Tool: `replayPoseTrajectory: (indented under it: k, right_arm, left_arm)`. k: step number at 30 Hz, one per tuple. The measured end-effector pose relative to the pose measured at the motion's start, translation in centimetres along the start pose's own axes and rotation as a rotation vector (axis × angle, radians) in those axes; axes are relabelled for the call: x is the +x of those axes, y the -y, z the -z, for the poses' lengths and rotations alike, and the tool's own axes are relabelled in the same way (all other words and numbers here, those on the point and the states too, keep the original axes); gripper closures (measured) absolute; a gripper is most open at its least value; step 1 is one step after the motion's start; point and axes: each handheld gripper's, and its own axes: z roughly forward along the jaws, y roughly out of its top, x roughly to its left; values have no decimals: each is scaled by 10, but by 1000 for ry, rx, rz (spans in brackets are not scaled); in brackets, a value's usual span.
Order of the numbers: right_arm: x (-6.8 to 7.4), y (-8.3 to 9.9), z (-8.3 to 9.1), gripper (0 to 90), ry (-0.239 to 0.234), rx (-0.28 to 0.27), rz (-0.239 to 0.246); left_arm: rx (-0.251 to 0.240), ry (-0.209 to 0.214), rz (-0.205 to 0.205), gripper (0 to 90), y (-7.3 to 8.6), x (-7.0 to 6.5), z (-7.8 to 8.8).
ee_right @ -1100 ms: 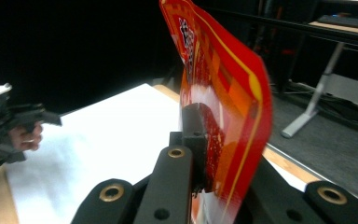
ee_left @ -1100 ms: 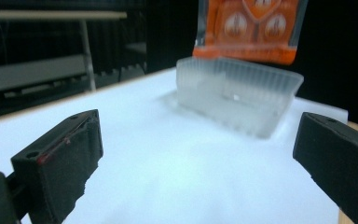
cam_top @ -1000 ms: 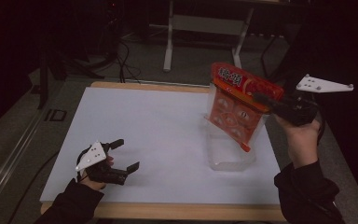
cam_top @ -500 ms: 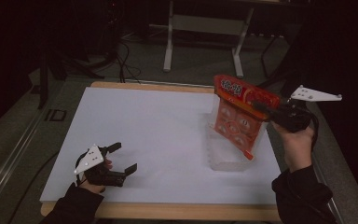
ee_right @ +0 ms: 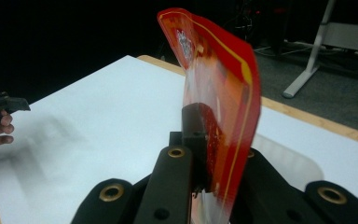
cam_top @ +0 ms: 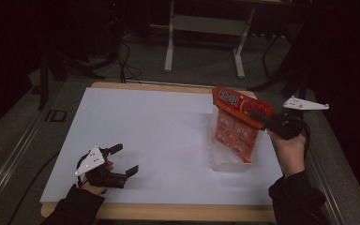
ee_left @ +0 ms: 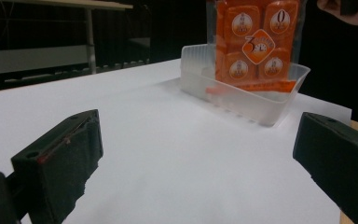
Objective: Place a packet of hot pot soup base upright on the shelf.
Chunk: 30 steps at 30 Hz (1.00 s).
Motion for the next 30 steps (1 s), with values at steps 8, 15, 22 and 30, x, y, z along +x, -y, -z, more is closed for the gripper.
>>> replayPoseTrajectory:
  k: [8,15,22,30]
  right_arm:
    - [-9,25,-2,900,5,2,-37]
    - [-14,33,8,900,55,-21,-19]
    - [-17,30,5,858,114,-3,-41]
    - [-14,26,8,638,167,-18,-28]
  left_arm:
    - [10,7,14,22,2,1,-1]
    - [19,7,14,22,4,1,-2]
    - [5,3,27,22,3,3,1]
    - [2,4,36,22,4,3,1]
